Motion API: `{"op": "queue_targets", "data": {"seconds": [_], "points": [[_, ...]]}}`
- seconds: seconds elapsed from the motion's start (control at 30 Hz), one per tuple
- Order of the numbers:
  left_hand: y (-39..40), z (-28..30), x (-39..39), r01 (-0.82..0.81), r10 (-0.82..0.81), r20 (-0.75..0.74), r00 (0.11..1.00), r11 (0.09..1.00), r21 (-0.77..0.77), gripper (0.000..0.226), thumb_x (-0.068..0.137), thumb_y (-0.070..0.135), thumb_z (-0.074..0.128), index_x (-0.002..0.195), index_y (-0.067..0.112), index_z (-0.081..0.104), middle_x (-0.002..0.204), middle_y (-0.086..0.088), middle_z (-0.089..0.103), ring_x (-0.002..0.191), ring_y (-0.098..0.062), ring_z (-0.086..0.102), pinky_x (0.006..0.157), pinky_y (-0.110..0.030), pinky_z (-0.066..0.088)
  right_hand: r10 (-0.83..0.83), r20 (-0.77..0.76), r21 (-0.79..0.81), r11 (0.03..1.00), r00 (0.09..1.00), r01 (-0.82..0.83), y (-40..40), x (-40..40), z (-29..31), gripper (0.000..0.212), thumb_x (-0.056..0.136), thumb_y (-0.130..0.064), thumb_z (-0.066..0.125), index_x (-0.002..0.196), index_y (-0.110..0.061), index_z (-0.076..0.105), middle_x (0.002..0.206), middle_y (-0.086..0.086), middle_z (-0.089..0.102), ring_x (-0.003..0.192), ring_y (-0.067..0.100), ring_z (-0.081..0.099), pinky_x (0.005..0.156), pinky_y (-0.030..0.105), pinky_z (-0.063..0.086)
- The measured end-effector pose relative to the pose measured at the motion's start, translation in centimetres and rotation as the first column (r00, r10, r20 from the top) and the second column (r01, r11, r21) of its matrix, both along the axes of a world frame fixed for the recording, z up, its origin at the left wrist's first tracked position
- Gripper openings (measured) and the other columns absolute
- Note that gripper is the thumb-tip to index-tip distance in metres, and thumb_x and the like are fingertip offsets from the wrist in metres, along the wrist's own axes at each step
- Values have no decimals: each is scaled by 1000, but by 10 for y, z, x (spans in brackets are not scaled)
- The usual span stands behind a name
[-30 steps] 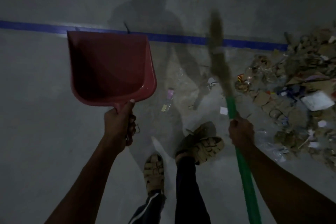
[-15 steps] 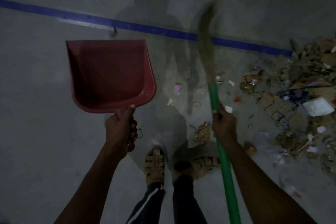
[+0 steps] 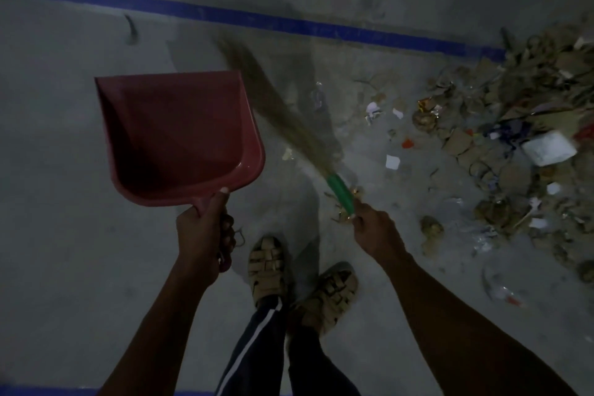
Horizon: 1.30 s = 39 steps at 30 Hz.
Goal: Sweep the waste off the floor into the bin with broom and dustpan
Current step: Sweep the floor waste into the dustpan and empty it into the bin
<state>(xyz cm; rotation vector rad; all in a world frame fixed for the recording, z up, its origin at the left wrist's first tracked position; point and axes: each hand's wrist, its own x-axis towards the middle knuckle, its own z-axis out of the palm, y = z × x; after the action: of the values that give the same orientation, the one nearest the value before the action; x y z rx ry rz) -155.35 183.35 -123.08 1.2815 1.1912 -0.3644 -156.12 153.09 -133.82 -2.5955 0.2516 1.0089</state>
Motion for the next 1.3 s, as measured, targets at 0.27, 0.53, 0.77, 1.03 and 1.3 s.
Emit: {"op": "queue_targets", "data": {"seconds": [0.27, 0.53, 0.77, 1.03, 1.3], "points": [[-46, -1, 6, 132, -130, 36, 991, 991, -38, 49, 94, 43, 68, 62, 17, 42, 51, -2, 35, 38, -13, 31, 46, -18, 28, -252, 203, -359, 880, 946, 312, -94, 15, 17, 28, 102, -17, 43, 120, 0, 56, 111, 23, 63, 101, 39, 62, 81, 41, 49], [-83, 0, 11, 211, -211, 42, 977, 977, -1, 49, 94, 42, 68, 61, 17, 41, 50, -2, 36, 34, -13, 32, 44, -18, 29, -327, 405, -180, 887, 854, 425, -97, -1, 29, 41, 100, -12, 46, 139, 1, 47, 117, 25, 60, 94, 43, 63, 85, 47, 53], [-108, -5, 0, 290, -291, 45, 956, 957, 15, 51, 94, 45, 67, 59, 17, 42, 49, -1, 37, 37, -12, 33, 46, -19, 30, 66, 162, 21, 997, 984, -71, -58, -85, -3, 51, 101, -22, 46, 150, -13, 34, 143, 10, 45, 96, 32, 65, 76, 39, 52], [-134, -9, -31, 304, -305, 22, 952, 951, 54, 46, 93, 42, 68, 62, 17, 45, 51, 0, 41, 36, -14, 34, 43, -19, 29, -9, 41, -108, 994, 999, 14, -92, -128, -16, 51, 97, -20, 54, 145, -12, 37, 129, 7, 49, 99, 28, 64, 76, 40, 52], [-152, -5, -49, 267, -268, 9, 963, 961, 69, 47, 94, 43, 68, 62, 17, 44, 48, 2, 43, 35, -14, 35, 44, -19, 29, -205, 171, -389, 884, 964, 258, -164, -102, -5, 53, 100, -13, 45, 149, -3, 29, 139, 19, 42, 92, 42, 62, 76, 49, 53]]}}
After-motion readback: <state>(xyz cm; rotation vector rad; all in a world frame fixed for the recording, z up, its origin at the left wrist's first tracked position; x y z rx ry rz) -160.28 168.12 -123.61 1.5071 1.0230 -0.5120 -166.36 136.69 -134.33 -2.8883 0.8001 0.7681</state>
